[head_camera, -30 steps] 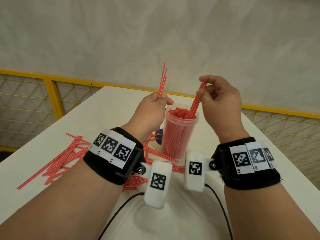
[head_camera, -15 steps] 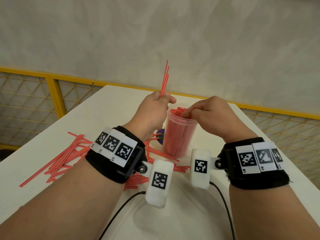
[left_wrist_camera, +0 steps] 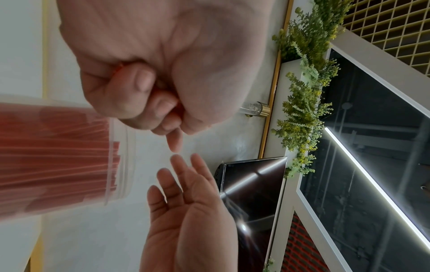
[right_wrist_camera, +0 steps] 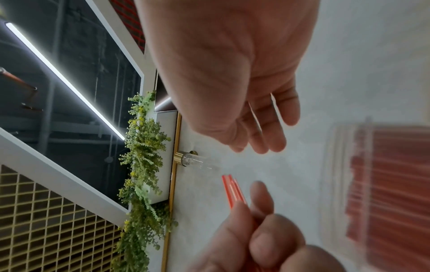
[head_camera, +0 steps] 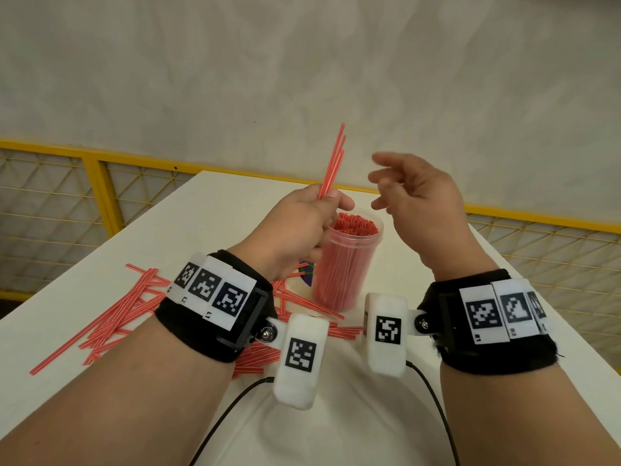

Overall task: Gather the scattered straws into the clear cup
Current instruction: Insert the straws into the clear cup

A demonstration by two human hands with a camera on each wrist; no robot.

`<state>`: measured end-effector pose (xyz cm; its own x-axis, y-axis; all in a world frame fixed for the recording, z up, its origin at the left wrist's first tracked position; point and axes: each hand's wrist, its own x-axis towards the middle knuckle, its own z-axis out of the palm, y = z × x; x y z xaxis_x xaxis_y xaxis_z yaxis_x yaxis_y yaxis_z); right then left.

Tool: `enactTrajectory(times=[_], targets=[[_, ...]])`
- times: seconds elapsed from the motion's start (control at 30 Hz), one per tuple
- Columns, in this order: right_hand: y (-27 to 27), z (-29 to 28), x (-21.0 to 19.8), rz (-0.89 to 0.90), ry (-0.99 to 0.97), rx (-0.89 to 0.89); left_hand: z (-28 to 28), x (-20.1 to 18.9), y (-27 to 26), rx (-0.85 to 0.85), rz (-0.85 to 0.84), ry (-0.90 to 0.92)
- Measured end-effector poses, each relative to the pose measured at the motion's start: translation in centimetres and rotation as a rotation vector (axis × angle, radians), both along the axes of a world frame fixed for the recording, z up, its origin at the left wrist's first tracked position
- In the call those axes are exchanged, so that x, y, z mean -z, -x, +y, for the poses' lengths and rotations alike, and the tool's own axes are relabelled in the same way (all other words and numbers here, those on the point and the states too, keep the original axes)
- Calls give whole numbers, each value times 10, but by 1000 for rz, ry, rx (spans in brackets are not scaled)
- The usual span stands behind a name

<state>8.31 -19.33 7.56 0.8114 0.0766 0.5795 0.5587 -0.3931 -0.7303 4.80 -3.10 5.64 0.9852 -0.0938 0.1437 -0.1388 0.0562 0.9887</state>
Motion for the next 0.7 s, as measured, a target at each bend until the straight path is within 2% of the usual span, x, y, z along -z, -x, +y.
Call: enactTrajectory(times=[0.17,0.33,0.53,0.63,0.7], targets=[[9,3,-5,31,-165,-197,-1,-2,6,216,31,-63],[14,9,-8,35,-210,-273,-2,-3,8,281,34,-158],[17,8,-7,104,-224,-374,-3,-2,5,202,19,-192],[16,10,-8,19,-267,-286,-1,-2,2,63,-31,-269],[14,8,-10,-49,-321,-204,1,-2,-2,-58,-56,-250]])
